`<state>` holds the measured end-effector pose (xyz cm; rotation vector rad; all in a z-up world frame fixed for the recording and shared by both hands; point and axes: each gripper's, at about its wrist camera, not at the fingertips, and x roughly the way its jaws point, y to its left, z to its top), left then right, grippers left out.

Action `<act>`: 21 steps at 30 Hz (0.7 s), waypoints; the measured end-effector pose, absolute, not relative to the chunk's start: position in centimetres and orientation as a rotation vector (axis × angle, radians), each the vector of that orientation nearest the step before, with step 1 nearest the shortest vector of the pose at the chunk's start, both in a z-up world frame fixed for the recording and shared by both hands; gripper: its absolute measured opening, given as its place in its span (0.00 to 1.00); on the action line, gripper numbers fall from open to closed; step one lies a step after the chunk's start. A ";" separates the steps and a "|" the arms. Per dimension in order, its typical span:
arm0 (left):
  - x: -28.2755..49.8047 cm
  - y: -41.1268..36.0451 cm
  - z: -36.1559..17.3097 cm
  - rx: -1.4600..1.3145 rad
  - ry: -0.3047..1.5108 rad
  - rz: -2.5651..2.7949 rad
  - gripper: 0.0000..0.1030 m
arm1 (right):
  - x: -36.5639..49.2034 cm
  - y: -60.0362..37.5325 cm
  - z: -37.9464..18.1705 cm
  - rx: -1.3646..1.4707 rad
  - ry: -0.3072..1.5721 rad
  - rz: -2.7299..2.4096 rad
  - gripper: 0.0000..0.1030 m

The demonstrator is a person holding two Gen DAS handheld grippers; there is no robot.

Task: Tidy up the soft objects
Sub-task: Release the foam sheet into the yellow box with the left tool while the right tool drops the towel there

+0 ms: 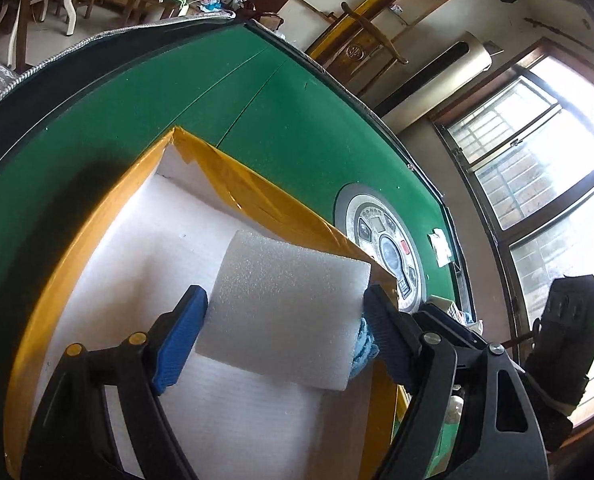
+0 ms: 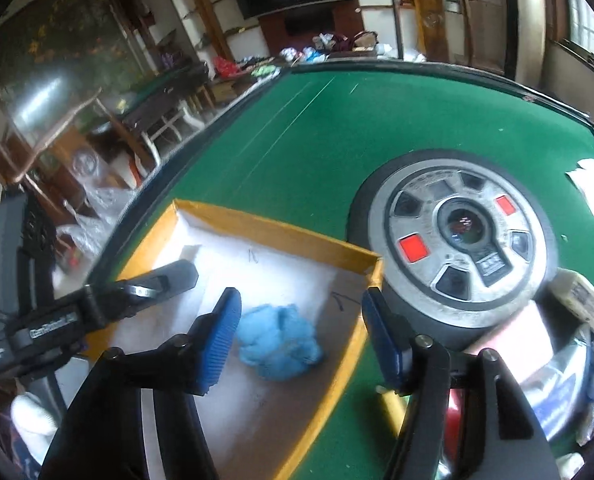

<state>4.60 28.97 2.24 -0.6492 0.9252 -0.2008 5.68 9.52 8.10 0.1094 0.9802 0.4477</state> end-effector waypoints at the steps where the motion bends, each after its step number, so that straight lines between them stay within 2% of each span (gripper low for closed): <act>1: 4.7 29.0 2.3 -0.649 0.925 -0.198 0.78 | 5.4 8.9 8.5 0.121 0.973 0.445 0.56; 8: 5.8 28.5 3.2 -0.621 0.955 -0.204 0.79 | 2.3 3.5 10.4 0.155 0.907 0.420 0.56; 14: 5.4 28.5 3.0 -0.723 0.997 -0.257 0.79 | -0.3 -2.0 11.3 0.202 0.862 0.378 0.56; 21: 1.8 24.2 6.8 -0.560 0.957 -0.267 0.79 | -2.2 -10.9 11.3 0.285 0.799 0.212 0.61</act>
